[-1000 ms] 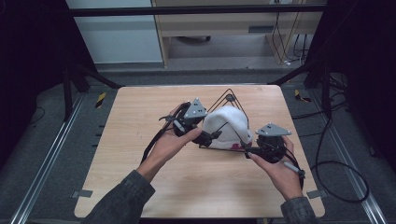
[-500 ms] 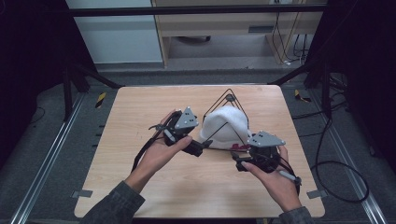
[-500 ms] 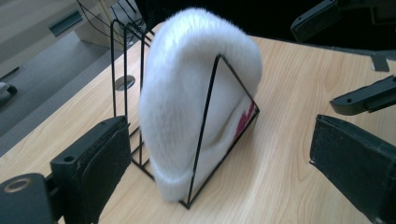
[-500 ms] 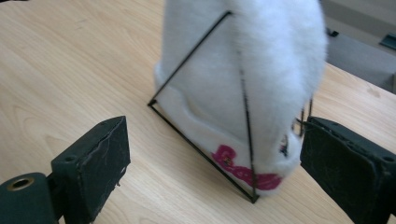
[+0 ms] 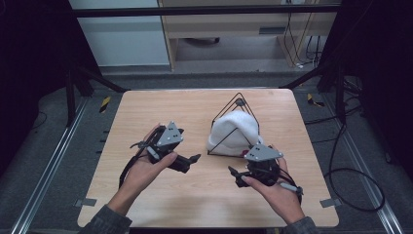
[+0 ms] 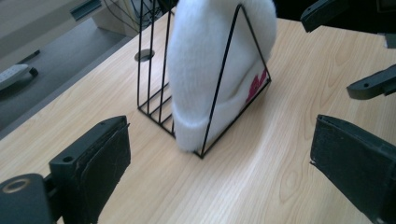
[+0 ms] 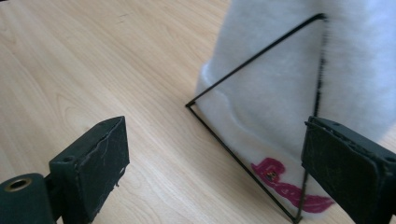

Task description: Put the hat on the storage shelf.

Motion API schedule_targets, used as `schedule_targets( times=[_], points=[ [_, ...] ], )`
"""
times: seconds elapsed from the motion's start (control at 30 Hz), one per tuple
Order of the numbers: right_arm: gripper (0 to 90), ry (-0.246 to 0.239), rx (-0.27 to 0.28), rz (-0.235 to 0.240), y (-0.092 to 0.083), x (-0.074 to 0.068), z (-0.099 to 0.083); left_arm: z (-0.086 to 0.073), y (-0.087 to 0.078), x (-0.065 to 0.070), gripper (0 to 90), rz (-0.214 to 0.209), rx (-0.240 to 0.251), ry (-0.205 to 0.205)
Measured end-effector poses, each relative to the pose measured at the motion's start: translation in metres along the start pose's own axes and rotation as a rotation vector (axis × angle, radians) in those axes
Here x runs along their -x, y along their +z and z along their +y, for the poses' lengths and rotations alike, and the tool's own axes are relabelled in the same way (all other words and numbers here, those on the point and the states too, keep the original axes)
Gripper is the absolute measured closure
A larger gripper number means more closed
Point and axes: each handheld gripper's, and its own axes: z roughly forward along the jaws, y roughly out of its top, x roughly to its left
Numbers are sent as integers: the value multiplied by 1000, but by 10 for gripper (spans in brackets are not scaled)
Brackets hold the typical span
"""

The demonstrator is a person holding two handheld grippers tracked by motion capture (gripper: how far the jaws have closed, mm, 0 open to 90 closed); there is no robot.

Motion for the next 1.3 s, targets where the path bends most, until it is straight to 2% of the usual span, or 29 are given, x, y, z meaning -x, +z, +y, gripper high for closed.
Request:
schedule_targets(
  times=[0.07,0.2,0.23,0.43,0.5,0.67,0.93,1.07,1.23,1.3],
  points=[
    [77,-14,-1,13,1,-4,0,-8,-4,-1,46,8,-5,-15],
    [92,-26,4,33,4,-16,2,-24,-11,-3,46,20,-38,-13],
    [101,-29,3,37,6,-19,2,-31,-14,-4,46,21,-37,-28],
    [136,-71,-44,83,30,-39,-2,-59,-23,-8,45,29,-62,-54],
    [136,-72,-50,89,33,-40,-3,-70,-25,-10,46,30,-64,-70],
    [136,-61,-98,125,49,-49,-11,-96,-27,-15,46,41,-63,-115],
    [139,-33,-153,168,75,-58,-25,-132,-24,-20,48,54,-95,-186],
    [135,-17,-170,170,86,-60,-27,-147,-23,-25,48,71,-118,-206],
    [135,-2,-177,166,101,-63,-27,-172,-21,-37,57,86,-128,-270],
    [136,14,-162,160,108,-64,-25,-180,-20,-41,58,93,-131,-297]
  ],
)
